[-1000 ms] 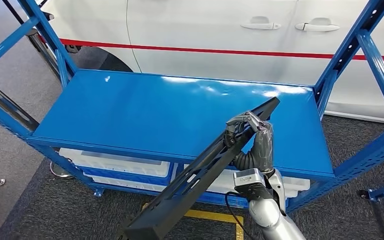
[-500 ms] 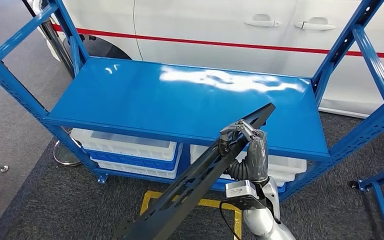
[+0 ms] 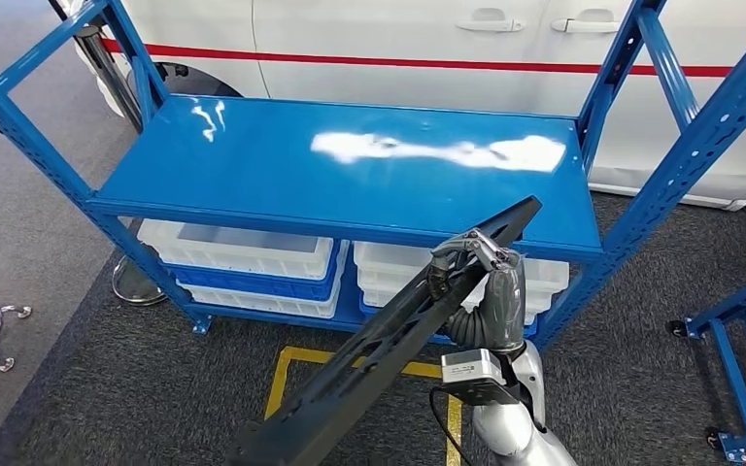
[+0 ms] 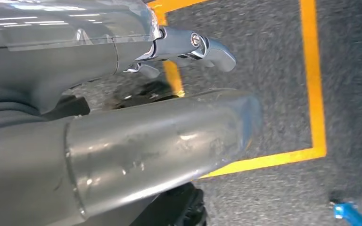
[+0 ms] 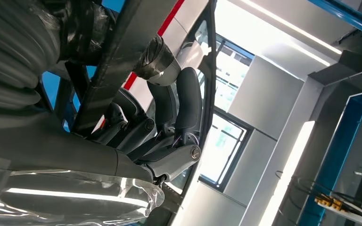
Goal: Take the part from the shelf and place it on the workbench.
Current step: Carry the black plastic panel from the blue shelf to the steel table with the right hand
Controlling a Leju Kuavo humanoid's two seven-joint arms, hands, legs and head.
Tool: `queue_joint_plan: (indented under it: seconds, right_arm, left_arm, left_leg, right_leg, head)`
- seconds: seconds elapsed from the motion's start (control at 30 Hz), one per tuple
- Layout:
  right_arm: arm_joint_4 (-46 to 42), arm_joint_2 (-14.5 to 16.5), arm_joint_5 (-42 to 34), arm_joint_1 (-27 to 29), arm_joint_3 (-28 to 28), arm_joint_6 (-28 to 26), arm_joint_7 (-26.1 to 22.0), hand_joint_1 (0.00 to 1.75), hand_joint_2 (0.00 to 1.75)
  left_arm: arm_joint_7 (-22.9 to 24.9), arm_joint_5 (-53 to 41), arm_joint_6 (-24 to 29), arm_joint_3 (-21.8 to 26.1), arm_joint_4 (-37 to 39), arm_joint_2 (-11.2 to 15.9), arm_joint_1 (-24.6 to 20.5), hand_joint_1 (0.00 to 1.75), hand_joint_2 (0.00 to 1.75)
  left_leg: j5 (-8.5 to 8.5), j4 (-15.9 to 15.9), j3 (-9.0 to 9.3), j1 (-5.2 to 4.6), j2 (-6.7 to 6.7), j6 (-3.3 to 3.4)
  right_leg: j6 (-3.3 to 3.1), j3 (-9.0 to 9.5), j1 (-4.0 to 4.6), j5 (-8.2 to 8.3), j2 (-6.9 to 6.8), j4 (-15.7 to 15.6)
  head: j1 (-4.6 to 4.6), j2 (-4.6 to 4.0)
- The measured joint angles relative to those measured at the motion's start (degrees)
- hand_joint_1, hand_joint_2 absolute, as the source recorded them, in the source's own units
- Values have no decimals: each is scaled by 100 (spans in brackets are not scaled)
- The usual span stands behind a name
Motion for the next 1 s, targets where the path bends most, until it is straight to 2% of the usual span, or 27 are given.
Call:
queue_joint_plan:
  seconds: [0.03,0.07,0.1,0.13,0.17,0.2,0.23,0.27,0.3,0.33,0.37,0.4,0.43,0.47,0.5,0.53,0.57,0.6,0.63,0.7,0.73,0.8,0.83,0.87,0.9,0.97,1.0]
  right_arm:
    - [-13,-1,-19,0,-23,-9,7,175,175]
    - [-32,-3,-35,0,-52,-21,13,175,175]
    - [-58,-4,-44,0,-81,-35,16,175,175]
    - [-95,-6,-50,1,-111,-48,20,175,175]
    - [-135,-9,-54,2,-140,-61,22,175,175]
    - [-171,-13,-58,3,-165,-68,25,175,175]
    - [-203,-16,-66,5,-187,-73,28,175,175]
    - [-229,-20,-73,10,-207,-77,32,175,175]
    - [-250,-25,-80,17,-229,-77,36,175,175]
    - [-270,-30,-85,26,-248,-80,39,175,175]
    - [-287,-39,-87,36,-268,-84,42,175,175]
    - [-300,-50,-91,46,-287,-89,44,175,175]
    - [-309,-60,-94,59,-299,-95,45,175,175]
    - [-316,-69,-96,78,-308,-99,46,175,175]
    - [-321,-78,-98,98,-313,-102,47,175,175]
    - [-324,-85,-98,118,-315,-105,47,175,175]
    - [-328,-92,-98,133,-316,-109,47,175,175]
    - [-336,-97,-98,141,-317,-113,47,175,175]
    - [-350,-101,-98,145,-319,-119,47,175,175]
    - [-397,-104,-97,153,-329,-139,43,175,175]
    - [-421,-106,-96,157,-342,-151,41,175,175]
    - [-452,-111,-97,167,-378,-169,39,175,175]
    - [-467,-113,-97,167,-396,-172,40,175,175]
    - [-487,-116,-99,169,-413,-173,42,175,175]
    - [-508,-119,-101,170,-428,-173,43,175,175]
    - [-551,-127,-110,175,-455,-176,45,175,175]
    - [-566,-134,-116,182,-473,-178,47,175,175]
  left_arm:
    - [1,-1,0,0,0,0,-2,0,0]
    - [2,-1,0,0,0,0,-4,0,0]
    - [2,-1,0,0,0,1,-11,0,0]
    - [3,-1,2,0,-2,10,-22,0,0]
    - [3,0,4,0,-4,16,-37,0,0]
    - [3,0,5,0,-5,22,-51,0,0]
    - [4,1,7,0,-7,27,-61,0,0]
    - [5,1,7,0,-7,24,-64,0,0]
    - [8,2,7,1,-6,23,-60,0,0]
    - [13,4,9,2,-5,23,-56,0,0]
    - [16,7,10,3,-5,23,-52,0,0]
    - [19,10,11,4,-4,22,-50,0,0]
    - [20,13,11,4,-4,21,-46,0,0]
    - [20,14,10,4,-4,20,-38,0,0]
    - [20,14,9,4,-4,18,-27,0,0]
    - [20,15,9,4,-4,17,-17,0,0]
    - [20,15,9,4,-4,17,-11,0,0]
    - [20,15,9,4,-4,17,-8,0,0]
    - [19,15,9,4,-4,18,-7,0,0]
    - [10,16,10,4,-4,18,-5,0,0]
    - [4,17,10,4,-4,18,-3,0,0]
    - [-7,18,11,5,-4,20,7,0,0]
    - [-8,19,11,7,-3,21,14,0,0]
    - [-10,19,12,9,-3,23,21,0,0]
    - [-11,20,13,10,-2,24,26,0,0]
    - [-13,20,13,11,-2,24,28,0,0]
    - [-13,19,13,11,-2,24,29,0,0]
  left_leg:
    - [45,110,79,-3,-1,14]
    - [174,10,267,-12,-2,46]
    - [296,-282,553,-29,-6,101]
    - [324,-715,917,-60,-9,177]
    - [287,-1168,1259,-91,-9,237]
    - [228,-1500,1488,-124,-10,281]
    - [179,-1710,1611,-153,-9,312]
    - [217,-1797,1615,-167,-8,325]
    - [307,-1839,1579,-157,-1,350]
    - [406,-1904,1543,-144,11,382]
    - [520,-1963,1486,-125,25,414]
    - [626,-2000,1411,-107,39,434]
    - [712,-2007,1313,-111,46,446]
    - [788,-1992,1206,-110,51,447]
    - [855,-1968,1093,-108,57,435]
    - [915,-1934,979,-102,63,420]
    - [968,-1887,862,-92,68,400]
    - [1014,-1827,744,-81,69,373]
    - [1049,-1755,635,-73,68,342]
    - [1106,-1617,482,-71,62,273]
    - [1140,-1580,447,-76,59,239]
    - [1207,-1564,417,-67,51,171]
    - [1150,-1526,384,-55,43,138]
    - [984,-1404,332,-42,36,104]
    - [726,-1181,258,-28,30,72]
    - [157,-488,102,-17,26,18]
    - [31,-170,69,-14,26,3]
  right_leg:
    - [-1,-95,15,70,-2,6]
    - [0,-188,33,140,-2,10]
    - [3,-265,45,207,0,14]
    - [13,-325,58,268,2,18]
    - [31,-362,61,327,-1,17]
    - [56,-372,52,382,-8,5]
    - [92,-373,40,439,-18,-17]
    - [131,-369,27,509,-25,-59]
    - [168,-374,21,560,-27,-101]
    - [200,-406,20,508,-19,-95]
    - [225,-459,21,338,-8,-2]
    - [246,-534,16,50,1,221]
    - [267,-614,7,-281,9,554]
    - [289,-676,-2,-524,10,926]
    - [314,-699,-9,-621,10,1246]
    - [335,-660,-18,-570,9,1428]
    - [354,-539,-28,-426,8,1435]
    - [371,-315,-43,-278,6,1245]
    - [383,-24,-59,-251,4,906]
    - [342,476,-44,-413,20,211]
    - [303,583,-29,-512,31,31]
    - [198,566,-13,-481,33,-18]
    - [146,525,-19,-428,25,-23]
    - [93,469,-26,-362,14,-35]
    - [53,399,-35,-290,5,-46]
    - [26,236,-31,-158,1,-43]
    - [28,150,-29,-94,-1,-37]
  head:
    - [0,0]
    - [-1,0]
    - [-1,0]
    - [-1,1]
    - [-1,0]
    - [1,1]
    - [-2,1]
    - [-4,1]
    - [-6,1]
    - [-8,1]
    - [-6,1]
    - [-3,1]
    - [-1,1]
    - [1,1]
    - [1,1]
    - [1,1]
    - [1,0]
    - [0,1]
    - [1,0]
    - [-5,1]
    - [-8,0]
    - [-8,1]
    - [-9,0]
    - [-9,0]
    - [-10,1]
    - [-13,1]
    - [-13,1]
